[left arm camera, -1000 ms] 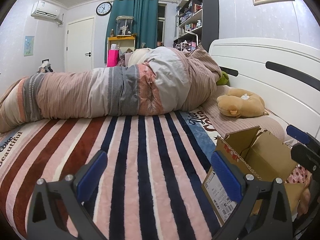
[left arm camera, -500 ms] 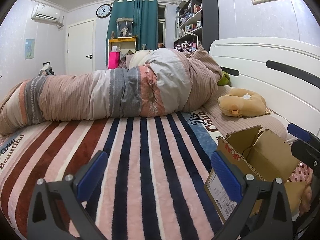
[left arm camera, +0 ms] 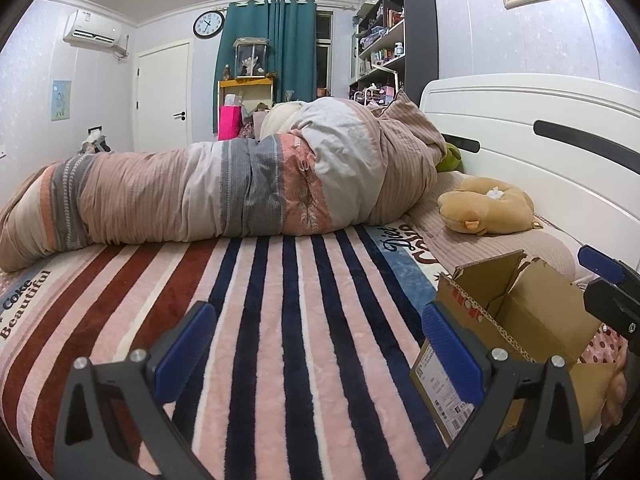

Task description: Organize rigid objects

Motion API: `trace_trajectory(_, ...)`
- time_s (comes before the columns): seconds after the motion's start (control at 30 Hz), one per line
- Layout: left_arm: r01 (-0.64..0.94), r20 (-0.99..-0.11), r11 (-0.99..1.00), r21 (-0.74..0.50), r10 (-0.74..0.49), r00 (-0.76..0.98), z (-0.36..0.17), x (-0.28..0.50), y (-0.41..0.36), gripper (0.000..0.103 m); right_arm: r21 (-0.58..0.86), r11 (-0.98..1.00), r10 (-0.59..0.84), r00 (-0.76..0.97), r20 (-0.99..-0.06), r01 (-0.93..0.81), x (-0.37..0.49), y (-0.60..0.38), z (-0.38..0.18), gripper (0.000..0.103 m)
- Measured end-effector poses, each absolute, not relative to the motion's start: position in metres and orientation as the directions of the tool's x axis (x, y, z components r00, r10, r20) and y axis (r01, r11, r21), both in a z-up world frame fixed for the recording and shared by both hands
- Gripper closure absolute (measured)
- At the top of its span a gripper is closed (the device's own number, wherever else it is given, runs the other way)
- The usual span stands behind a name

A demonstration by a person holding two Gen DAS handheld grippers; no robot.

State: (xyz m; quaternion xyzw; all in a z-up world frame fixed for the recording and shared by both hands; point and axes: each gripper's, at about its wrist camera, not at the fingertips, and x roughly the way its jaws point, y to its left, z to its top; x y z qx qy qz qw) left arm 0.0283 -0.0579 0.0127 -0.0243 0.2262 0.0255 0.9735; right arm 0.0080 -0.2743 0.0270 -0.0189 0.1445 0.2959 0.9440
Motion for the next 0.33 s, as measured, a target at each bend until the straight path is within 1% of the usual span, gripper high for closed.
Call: trace_trajectory(0.33,-0.06,-0.444,0.998,-0.038,0.037,0.895,0.0121,0.0279,-0.0574,0.0,0.056,0.824,0.554,0.782,-0.285,-0.564,0.0076,-0.2741,0.0271,0.0)
